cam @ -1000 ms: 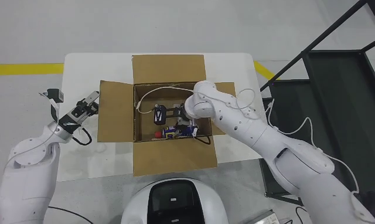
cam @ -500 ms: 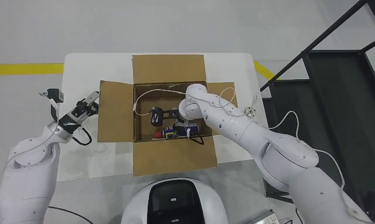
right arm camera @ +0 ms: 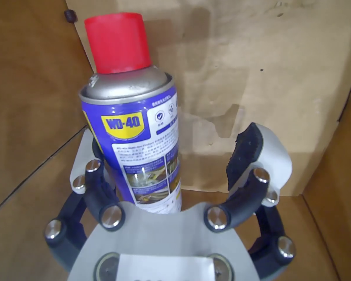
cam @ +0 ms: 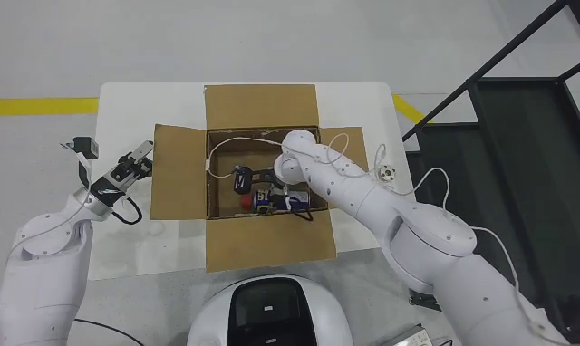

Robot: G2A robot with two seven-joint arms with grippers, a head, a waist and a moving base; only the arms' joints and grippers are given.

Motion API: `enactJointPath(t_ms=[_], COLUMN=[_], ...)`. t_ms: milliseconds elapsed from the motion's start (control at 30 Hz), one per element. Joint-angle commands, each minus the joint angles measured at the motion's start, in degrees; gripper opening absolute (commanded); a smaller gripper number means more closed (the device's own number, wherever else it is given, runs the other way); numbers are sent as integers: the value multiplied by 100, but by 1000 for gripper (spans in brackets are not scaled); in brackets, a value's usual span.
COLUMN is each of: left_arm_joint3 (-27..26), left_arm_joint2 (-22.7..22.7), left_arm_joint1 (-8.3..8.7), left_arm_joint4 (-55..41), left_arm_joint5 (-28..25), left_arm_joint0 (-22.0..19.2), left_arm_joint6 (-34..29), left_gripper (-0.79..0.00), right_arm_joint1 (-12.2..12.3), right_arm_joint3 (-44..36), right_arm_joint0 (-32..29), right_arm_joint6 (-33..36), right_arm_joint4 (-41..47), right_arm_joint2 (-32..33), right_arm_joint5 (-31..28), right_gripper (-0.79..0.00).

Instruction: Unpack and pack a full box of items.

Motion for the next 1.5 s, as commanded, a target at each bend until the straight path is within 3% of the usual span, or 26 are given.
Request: enactJointPath(t_ms=[0,33,367,733,1000,1200,1367,1467], left_arm_joint3=[0,0,0,0,0,0,0,0], left_arm_joint2=[0,0,0,0,0,0,0,0], left_arm_joint1=[0,0,0,0,0,0,0,0], left_arm_joint4=[0,0,0,0,0,0,0,0], left_arm_joint5=[0,0,0,0,0,0,0,0], left_arm_joint0=[0,0,0,0,0,0,0,0], left_arm_joint6=[0,0,0,0,0,0,0,0], left_gripper=[0,0,0,0,0,0,0,0], right_arm_joint1=[-61,-90,-253,-68,353,869,1368,1646], right_arm_joint3=[116,157,383,-70,-1118,-2408,-3727,-4547], right_arm_joint0=[32,47,201,218,-64,-590,-1366,-1967], right_arm_joint6=[-4,-13,-127,-379,-304,-357,-912,-1630], right_arm_joint4=[-31,-21,-157,-534,-806,-1185,-1781,-2313], right_arm_joint2=[-24,-26,-2,243,677,1318,2120,2665], right_arm_joint5=[4,-5,136,479,640,552,261,-1], right_gripper=[-733,-785,-785,-785,-785,-785,-785,-785])
